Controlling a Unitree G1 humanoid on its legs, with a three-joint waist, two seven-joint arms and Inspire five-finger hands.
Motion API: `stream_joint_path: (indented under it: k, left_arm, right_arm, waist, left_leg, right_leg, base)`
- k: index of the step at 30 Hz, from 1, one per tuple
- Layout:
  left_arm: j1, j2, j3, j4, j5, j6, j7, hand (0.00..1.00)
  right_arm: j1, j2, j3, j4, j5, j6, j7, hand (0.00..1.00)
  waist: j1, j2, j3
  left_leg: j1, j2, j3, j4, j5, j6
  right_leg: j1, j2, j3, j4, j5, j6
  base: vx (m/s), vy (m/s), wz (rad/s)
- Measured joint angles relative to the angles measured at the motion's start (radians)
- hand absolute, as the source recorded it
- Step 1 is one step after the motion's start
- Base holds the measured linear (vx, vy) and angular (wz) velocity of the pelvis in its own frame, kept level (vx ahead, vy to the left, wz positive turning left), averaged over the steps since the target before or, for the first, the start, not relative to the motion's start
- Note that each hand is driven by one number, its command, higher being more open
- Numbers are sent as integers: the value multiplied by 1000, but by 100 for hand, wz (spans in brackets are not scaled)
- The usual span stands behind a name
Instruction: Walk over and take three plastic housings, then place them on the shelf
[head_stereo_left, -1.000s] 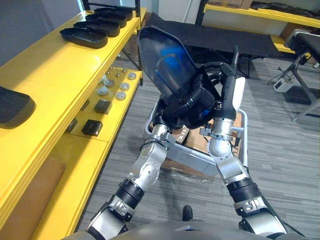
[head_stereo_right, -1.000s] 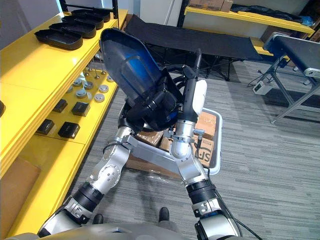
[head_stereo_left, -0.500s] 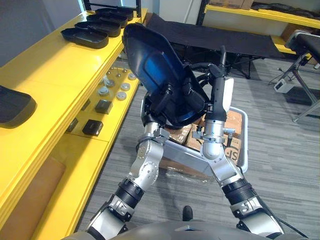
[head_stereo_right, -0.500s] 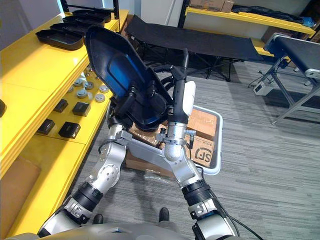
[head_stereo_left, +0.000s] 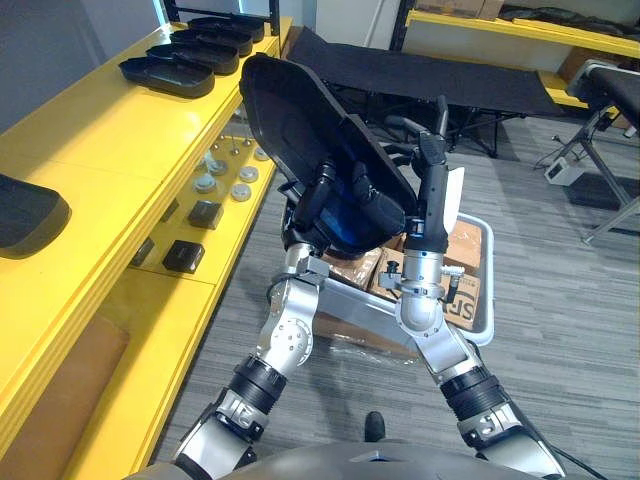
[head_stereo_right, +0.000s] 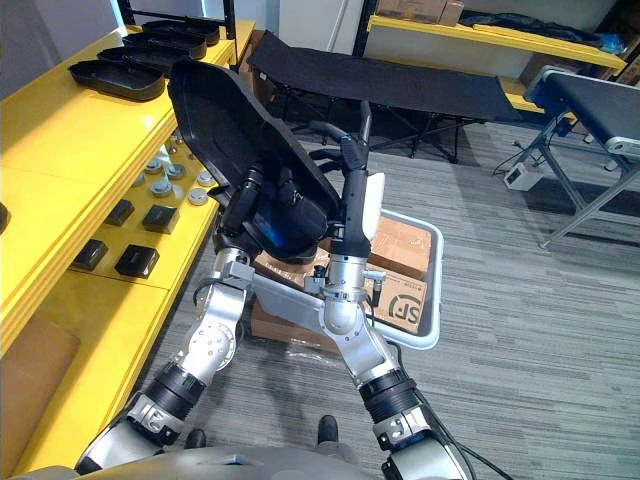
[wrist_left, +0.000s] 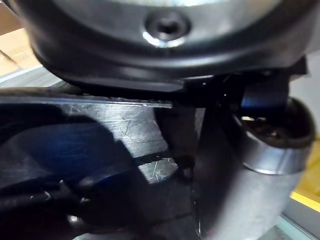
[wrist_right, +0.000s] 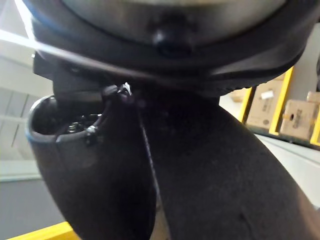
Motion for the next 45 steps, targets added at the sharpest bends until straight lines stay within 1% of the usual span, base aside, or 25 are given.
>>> stream_joint_path:
  k: [2,6,8,10,12,13,15,16,18,19,22,24,27,29,32,34,38,42,45]
  left_arm:
    - [0,1,0,0,35,0,16,0]
    - [-1,2,0,-3,127,0,74,0]
    - [-5,2,-1,-8,184,3,114,0]
    - [-5,2,-2,-20,237,9,154,0]
    - [-5,3,4,-42,357,31,227,0]
    - [-5,4,6,-47,390,33,241,0]
    - [-2,3,47,-76,545,54,295,0]
    - [-1,3,64,-86,578,55,306,0]
    - [10,3,147,-127,675,55,339,0]
    - [14,4,170,-134,705,54,344,0]
    - [52,9,232,-167,801,52,367,0]
    - [98,10,301,-167,873,53,395,0]
    - [155,13,352,-168,887,53,404,0]
    - [206,10,359,-170,887,50,403,0]
    - [286,-1,354,-204,886,49,388,0]
    - [354,-18,342,-265,886,48,357,0]
    - [409,-18,342,-312,886,48,305,0]
    - [464,-17,348,-326,879,48,274,0]
    - [496,-18,362,-326,835,48,247,0]
  right_arm:
    - [8,-2,-1,0,1,8,4,100]
    - [20,-2,-8,0,2,45,20,100]
    - [20,-5,-10,0,16,64,29,100]
    - [19,-11,-11,0,43,66,40,100]
    - [17,-13,-20,-8,62,69,68,100]
    - [18,-14,-20,-18,78,72,76,100]
    - [20,-21,-29,-84,125,94,112,100]
    - [22,-21,-37,-103,143,95,124,100]
    - [40,-21,-91,-184,199,98,150,100]
    - [50,-22,-109,-204,204,99,162,100]
    - [93,-37,-129,-284,292,97,222,100]
    - [144,-37,-178,-327,378,86,275,100]
    - [229,-36,-253,-356,400,83,330,100]
    - [301,-29,-279,-356,465,85,367,100]
    - [400,29,-290,-356,502,95,388,100]
    - [472,63,-293,-354,502,119,390,100]
    - [520,70,-296,-338,478,152,388,100]
    - [534,70,-296,-325,480,153,387,100]
    - [532,71,-303,-301,481,153,394,100]
  waist:
    - [2,-1,0]
    - [3,-1,0]
    - [3,-1,0]
    - [4,-1,0]
    - [5,0,0]
    - [5,0,0]
    - [2,1,0]
    - [2,1,-1]
    - [1,7,-4]
    - [1,10,-6]
    - [3,25,-16]
    - [2,30,-19]
    - [-1,31,-20]
    - [-1,32,-21]
    - [-2,38,-25]
    - [-2,41,-27]
    - [-1,50,-34]
    - [1,56,-38]
    - [5,58,-41]
  left_leg:
    - [0,0,0,0,0,0]
    - [-2,0,-1,3,0,0]
    - [-2,0,-1,5,0,0]
    - [-3,0,-1,7,-1,1]
    - [-4,0,-1,11,-4,2]
    - [-4,0,-1,11,-4,2]
    - [-4,0,1,12,-5,1]
    - [-4,0,2,12,-5,1]
    - [-3,0,3,12,-7,0]
    - [-3,0,3,12,-7,0]
    - [1,0,7,11,-11,-1]
    - [14,1,20,10,-15,-2]
    - [15,1,23,11,-19,-1]
    - [16,2,24,11,-22,-1]
    - [15,2,27,11,-25,-2]
    - [16,2,32,11,-27,-2]
    - [17,3,43,12,-30,-2]
    - [17,3,43,12,-31,-2]
    - [16,3,41,12,-31,-2]
  right_leg:
    - [0,0,0,0,0,0]
    - [0,0,0,0,0,0]
    - [1,0,0,0,0,0]
    - [1,0,0,0,0,0]
    - [1,0,0,0,0,0]
    - [1,0,0,0,0,0]
    - [-1,0,-1,0,-1,-2]
    - [-2,0,-1,0,-1,-2]
    - [-2,0,0,0,0,-2]
    - [-2,0,0,0,0,-2]
    - [-1,0,3,0,0,-1]
    - [3,1,13,0,-1,-1]
    - [4,1,15,0,-5,0]
    - [4,1,15,0,-15,-1]
    - [2,1,16,0,-17,0]
    - [1,1,20,0,-15,1]
    - [-1,1,30,0,-16,2]
    - [-1,1,30,0,-16,3]
    - [0,1,29,0,-19,6]
  base:
    - [0,0,0]
    - [0,0,0]
    - [0,0,0]
    - [0,0,0]
    - [0,0,0]
    - [0,0,0]
    - [0,0,-2]
    - [0,0,-4]
    - [0,0,0]
    - [0,0,0]
    - [0,0,-2]
    - [-2,-1,-11]
    - [-2,-1,-3]
    - [0,0,0]
    - [3,0,-1]
    - [14,2,-5]
    - [1,2,-7]
    - [0,0,0]
    - [0,0,0]
